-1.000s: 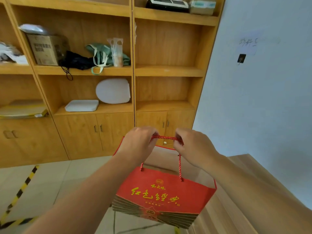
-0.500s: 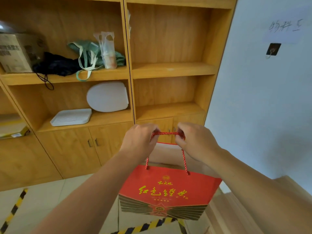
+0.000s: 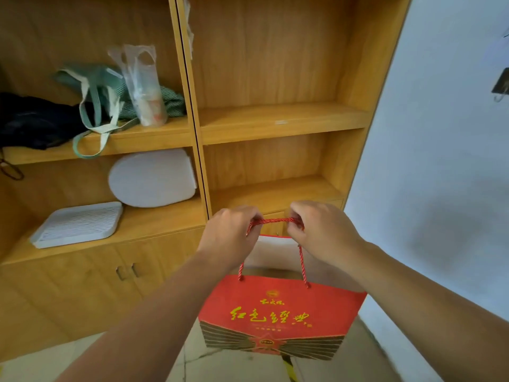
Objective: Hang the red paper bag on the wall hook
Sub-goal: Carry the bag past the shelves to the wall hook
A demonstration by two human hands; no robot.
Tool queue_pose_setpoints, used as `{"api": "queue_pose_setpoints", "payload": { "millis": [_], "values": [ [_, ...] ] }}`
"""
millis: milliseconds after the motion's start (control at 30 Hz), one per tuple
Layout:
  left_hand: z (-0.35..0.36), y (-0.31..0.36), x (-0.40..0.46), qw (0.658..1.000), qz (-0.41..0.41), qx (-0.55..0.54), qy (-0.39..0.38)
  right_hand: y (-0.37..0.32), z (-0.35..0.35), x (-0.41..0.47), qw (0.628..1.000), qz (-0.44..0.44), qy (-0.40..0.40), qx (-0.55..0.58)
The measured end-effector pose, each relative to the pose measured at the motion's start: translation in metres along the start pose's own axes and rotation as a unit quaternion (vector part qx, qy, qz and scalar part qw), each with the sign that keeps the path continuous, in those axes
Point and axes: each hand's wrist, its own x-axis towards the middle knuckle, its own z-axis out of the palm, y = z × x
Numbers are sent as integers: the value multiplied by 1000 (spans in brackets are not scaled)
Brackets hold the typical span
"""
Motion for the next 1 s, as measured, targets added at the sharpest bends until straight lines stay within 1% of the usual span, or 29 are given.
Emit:
{"api": "queue_pose_setpoints", "payload": {
  "millis": [133, 233, 333, 433, 567, 767, 900, 1000],
  "values": [
    [26, -43, 55, 1000, 23, -17, -11, 16, 29, 55, 1000, 25, -1, -14],
    [46, -91, 106, 998, 43, -29, -22, 23, 57, 110, 998, 51, 4, -29],
    [55, -127, 154, 995, 73, -52, -46, 31, 75, 158, 996, 80, 8, -33],
    [63, -153, 192, 992, 93, -64, -64, 40, 90, 197, 995, 94, 8, -40],
    [73, -176, 236, 990, 103, -72, -69, 53, 102, 239, 993, 113, -2, -44],
    [93, -176, 291, 987, 127, -73, -66, 79, 97, 265, 988, 149, 0, -41],
    [107, -151, 326, 983, 150, -83, -60, 103, 79, 266, 982, 181, 31, -45],
    [121, -125, 348, 976, 177, -100, -77, 126, 68, 256, 973, 214, 49, -65]
  ]
}}
